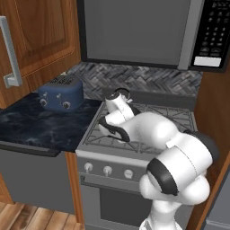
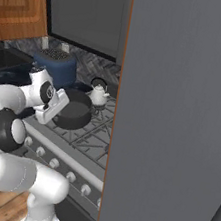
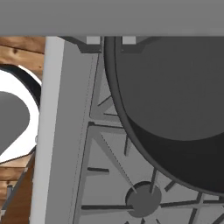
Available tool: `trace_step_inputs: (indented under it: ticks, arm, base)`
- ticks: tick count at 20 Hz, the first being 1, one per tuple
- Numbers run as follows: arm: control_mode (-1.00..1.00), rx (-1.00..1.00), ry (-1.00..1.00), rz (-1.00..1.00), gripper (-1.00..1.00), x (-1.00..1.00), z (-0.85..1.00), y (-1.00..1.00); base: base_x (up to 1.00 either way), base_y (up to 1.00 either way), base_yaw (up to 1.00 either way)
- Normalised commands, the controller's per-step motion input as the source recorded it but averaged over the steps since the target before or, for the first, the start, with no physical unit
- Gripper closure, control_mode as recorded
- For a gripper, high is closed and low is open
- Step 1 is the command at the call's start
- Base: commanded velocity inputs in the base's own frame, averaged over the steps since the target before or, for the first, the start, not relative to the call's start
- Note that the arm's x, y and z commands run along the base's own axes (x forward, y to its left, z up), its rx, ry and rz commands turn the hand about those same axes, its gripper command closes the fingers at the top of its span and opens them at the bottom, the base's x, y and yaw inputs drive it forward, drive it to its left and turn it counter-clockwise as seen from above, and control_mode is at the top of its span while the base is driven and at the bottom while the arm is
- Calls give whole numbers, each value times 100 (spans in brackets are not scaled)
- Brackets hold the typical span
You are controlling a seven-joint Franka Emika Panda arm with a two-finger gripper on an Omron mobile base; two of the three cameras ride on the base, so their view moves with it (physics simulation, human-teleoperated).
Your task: Pick the kettle from the cabinet and place it on a stove burner. Then pick the pot from the counter and place it on another stove burner. Finally, turn both burners on.
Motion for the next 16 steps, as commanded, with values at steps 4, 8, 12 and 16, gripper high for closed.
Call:
trace_step_inputs:
  ticks: [4,8,12,16]
  arm:
    - [-100,2,0,3,100,16,-13,1]
    - [-100,2,0,2,100,10,-12,0]
    - [-100,3,0,2,100,5,-12,0]
    - [-100,3,0,2,100,13,-9,0]
  base:
    - [0,0,0]
    - [0,0,0]
    - [0,0,0]
    - [0,0,0]
